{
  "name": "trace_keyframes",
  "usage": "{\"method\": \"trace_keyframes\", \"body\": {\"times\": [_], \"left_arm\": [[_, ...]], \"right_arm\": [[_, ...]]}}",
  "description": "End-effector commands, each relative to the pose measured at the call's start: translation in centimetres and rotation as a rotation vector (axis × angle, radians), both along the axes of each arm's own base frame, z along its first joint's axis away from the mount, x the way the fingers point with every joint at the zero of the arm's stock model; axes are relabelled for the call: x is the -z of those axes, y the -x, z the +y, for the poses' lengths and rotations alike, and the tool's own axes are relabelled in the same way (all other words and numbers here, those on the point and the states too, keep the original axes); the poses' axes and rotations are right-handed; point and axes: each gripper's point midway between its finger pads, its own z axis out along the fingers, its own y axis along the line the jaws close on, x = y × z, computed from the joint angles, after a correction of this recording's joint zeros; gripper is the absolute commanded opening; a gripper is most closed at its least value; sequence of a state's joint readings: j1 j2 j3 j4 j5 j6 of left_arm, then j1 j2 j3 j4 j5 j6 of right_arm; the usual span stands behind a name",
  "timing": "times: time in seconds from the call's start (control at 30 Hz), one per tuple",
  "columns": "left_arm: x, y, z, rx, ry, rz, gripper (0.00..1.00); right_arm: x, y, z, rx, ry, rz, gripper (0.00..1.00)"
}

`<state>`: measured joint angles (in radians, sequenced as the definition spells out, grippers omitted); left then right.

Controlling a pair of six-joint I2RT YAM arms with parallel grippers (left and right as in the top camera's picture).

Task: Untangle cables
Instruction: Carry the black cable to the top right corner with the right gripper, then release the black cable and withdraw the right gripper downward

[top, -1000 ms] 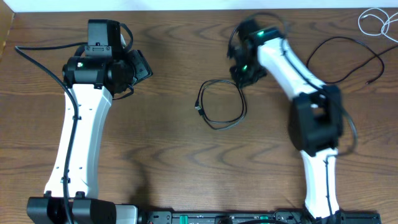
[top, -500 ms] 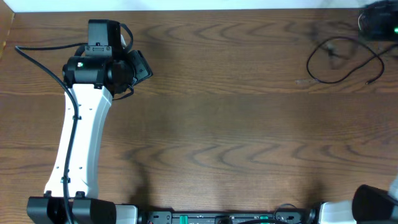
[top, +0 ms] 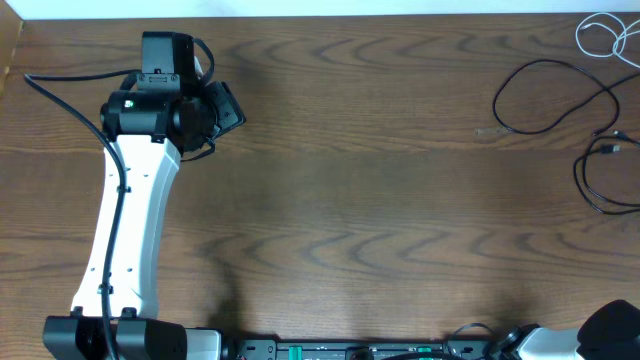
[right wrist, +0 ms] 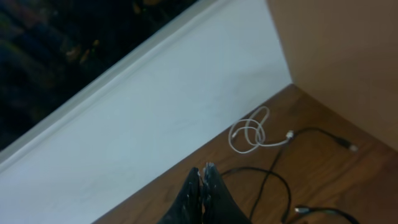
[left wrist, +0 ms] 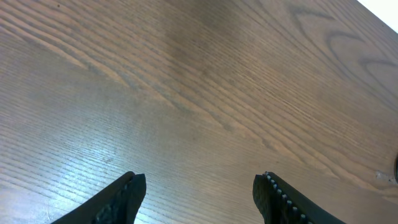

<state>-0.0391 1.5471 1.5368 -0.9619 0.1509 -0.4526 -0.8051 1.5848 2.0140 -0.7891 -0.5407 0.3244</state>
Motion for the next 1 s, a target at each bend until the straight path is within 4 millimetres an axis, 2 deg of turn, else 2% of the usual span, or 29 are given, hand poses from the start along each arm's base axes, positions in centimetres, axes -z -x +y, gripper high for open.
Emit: {"method": "trace_keyframes", "body": {"times": [0.0, 0.03, 0.07, 0.13, 0.17, 0.2, 0.23, 0.27, 0.3, 0.33, 0.37, 0.43, 0.47, 0.5, 0.53, 0.57, 0.67, 0.77, 0.83, 0.9, 0.97], "left_arm": [[-0.3, -0.2, 0.4, -0.015, -0.006, -0.006, 0.61], [-0.3, -0.2, 0.4, -0.015, -0.006, -0.006, 0.61], [-0.3, -0.2, 0.4, -0.014, -0.006, -0.005, 0.62], [-0.3, -0.2, 0.4, -0.015, -0.006, -0.005, 0.7], [-0.3, -0.2, 0.4, -0.015, -0.006, -0.005, 0.79], [-0.3, -0.2, 0.4, -0.015, -0.006, -0.006, 0.95], [-0.3, -0.2, 0.4, -0.015, -0.005, -0.006, 0.98], [-0.3, -0.2, 0.2, -0.027, 0.009, -0.004, 0.98], [-0.3, -0.2, 0.2, -0.053, 0.025, 0.0, 0.98], [-0.3, -0.1, 0.2, -0.063, 0.029, 0.001, 0.99], [-0.3, -0.2, 0.3, -0.063, 0.029, 0.001, 0.99], [-0.3, -0.2, 0.3, -0.063, 0.029, 0.001, 0.99], [-0.3, -0.1, 0.3, -0.064, 0.029, 0.001, 0.99], [-0.3, -0.1, 0.3, -0.064, 0.029, 0.001, 0.99], [-0.3, -0.1, 0.3, -0.064, 0.029, 0.001, 0.99], [-0.3, -0.1, 0.3, -0.064, 0.029, 0.001, 0.99], [-0.3, -0.1, 0.3, -0.064, 0.029, 0.001, 0.99], [-0.3, -0.1, 0.3, -0.064, 0.029, 0.001, 0.99], [-0.3, -0.2, 0.3, -0.063, 0.029, 0.001, 0.99], [-0.3, -0.1, 0.3, -0.064, 0.029, 0.001, 0.99], [-0.3, -0.1, 0.3, -0.064, 0.029, 0.001, 0.99]], "right_arm": [[1.9, -1.0, -0.5, 0.0, -0.056, 0.034, 0.01], [2.3, -1.7, 0.0, -0.024, -0.065, 0.04, 0.01], [2.7, -2.9, 1.6, -0.078, -0.076, 0.047, 0.02], [3.1, -4.3, 3.9, -0.148, -0.055, 0.064, 0.06], [3.5, -5.0, 5.8, -0.204, -0.034, 0.083, 0.11], [4.4, -6.1, 9.8, -0.315, -0.005, 0.129, 0.18], [4.8, -6.3, 11.3, -0.357, 0.006, 0.146, 0.21], [5.4, -6.7, 13.7, -0.427, 0.031, 0.172, 0.29], [5.9, -6.9, 15.9, -0.489, 0.057, 0.194, 0.32], [6.4, -7.0, 18.9, -0.58, 0.098, 0.212, 0.39], [6.6, -6.9, 21.0, -0.65, 0.131, 0.219, 0.46], [7.1, -6.3, 24.7, -0.765, 0.183, 0.238, 0.52], [7.6, -5.5, 27.2, -0.847, 0.216, 0.258, 0.56], [8.0, -4.6, 29.3, -0.913, 0.234, 0.28, 0.64], [8.6, -3.4, 31.1, -0.962, 0.223, 0.316, 0.92], [9.2, -2.1, 32.5, -1.003, 0.203, 0.357, 0.99], [10.8, 0.4, 35.5, -1.092, 0.171, 0.457, 0.99], [11.4, 1.7, 36.7, -1.134, 0.158, 0.498, 0.99], [12.0, 2.6, 36.8, -1.142, 0.141, 0.545, 0.99], [13.5, 3.9, 35.4, -1.077, 0.136, 0.669, 0.99], [14.2, 4.2, 34.2, -1.007, 0.142, 0.729, 0.99]]}}
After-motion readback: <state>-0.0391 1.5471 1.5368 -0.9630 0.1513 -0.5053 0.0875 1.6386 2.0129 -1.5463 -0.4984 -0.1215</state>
